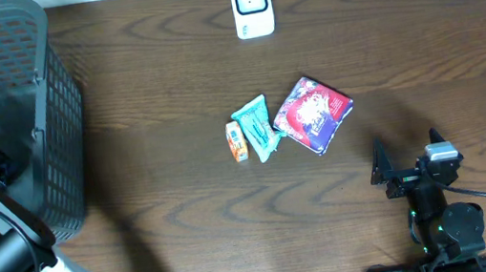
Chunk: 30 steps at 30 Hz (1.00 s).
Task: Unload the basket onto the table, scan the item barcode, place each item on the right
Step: 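Reach the left gripper into the basket toward the red-brown wrapper, then grasp the red-brown wrapper with the left gripper and lift it out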
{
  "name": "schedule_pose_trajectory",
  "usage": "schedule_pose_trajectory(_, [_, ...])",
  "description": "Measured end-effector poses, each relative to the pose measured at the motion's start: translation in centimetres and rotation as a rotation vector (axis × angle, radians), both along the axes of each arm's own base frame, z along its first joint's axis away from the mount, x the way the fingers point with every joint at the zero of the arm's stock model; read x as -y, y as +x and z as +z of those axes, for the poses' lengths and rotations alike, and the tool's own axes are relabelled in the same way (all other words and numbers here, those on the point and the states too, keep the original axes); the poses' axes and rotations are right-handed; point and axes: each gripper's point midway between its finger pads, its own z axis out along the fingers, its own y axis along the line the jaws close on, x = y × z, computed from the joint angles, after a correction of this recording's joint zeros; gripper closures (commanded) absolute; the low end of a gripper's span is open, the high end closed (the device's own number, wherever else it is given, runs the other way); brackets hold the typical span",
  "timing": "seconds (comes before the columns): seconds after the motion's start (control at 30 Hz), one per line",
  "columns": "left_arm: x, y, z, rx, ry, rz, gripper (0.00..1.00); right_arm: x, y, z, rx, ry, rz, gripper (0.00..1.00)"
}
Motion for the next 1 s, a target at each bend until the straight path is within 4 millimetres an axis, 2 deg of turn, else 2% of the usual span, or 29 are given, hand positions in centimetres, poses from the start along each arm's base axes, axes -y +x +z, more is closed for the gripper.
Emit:
schedule_pose_trajectory(0.03, [-0.1,-0.2,-0.1,-0.002,-0.002,0.006,0.92,0.0,0.0,0.0,0.000,0.000,0.000,0.01])
schedule_pose_trajectory(0.13, [-0.2,-1.5,-0.5,-0.030,-0.020,0.017,0.93,0.0,0.0,0.0,0.000,0.000,0.000,0.01])
schedule_pose_trajectory(0.27, [-0.1,-1.9,-0.6,-0.039,-0.033,0.023,0.93,0.0,0.0,0.0,0.000,0.000,0.000,0.01])
schedule_pose_trajectory(0.4, [1.2,-1.2,-0.1,-0.004,-0.080,0.002,0.93,0.0,0.0,0.0,0.000,0.000,0.000,0.01])
schedule_pose_trajectory(0.5, [2.7,0.5,1.8,0.069,-0.093,-0.040,0.93,0.0,0.0,0.0,0.000,0.000,0.000,0.01])
schedule_pose_trajectory(0.6, [4.6,3.2,7.0,0.219,-0.046,-0.096,0.93,0.0,0.0,0.0,0.000,0.000,0.000,0.01])
schedule_pose_trajectory(0.73, [7.6,6.0,16.9,0.494,0.070,-0.157,0.93,0.0,0.0,0.0,0.000,0.000,0.000,0.01])
schedule_pose_trajectory(0.8, [10.1,6.6,22.4,0.650,0.110,-0.202,0.93,0.0,0.0,0.0,0.000,0.000,0.000,0.01])
schedule_pose_trajectory(0.87, [12.8,6.7,26.8,0.780,0.124,-0.249,0.93,0.0,0.0,0.0,0.000,0.000,0.000,0.01])
schedule_pose_trajectory(1.0, [19.7,6.3,33.2,0.992,0.069,-0.407,0.93,0.0,0.0,0.0,0.000,0.000,0.000,0.01])
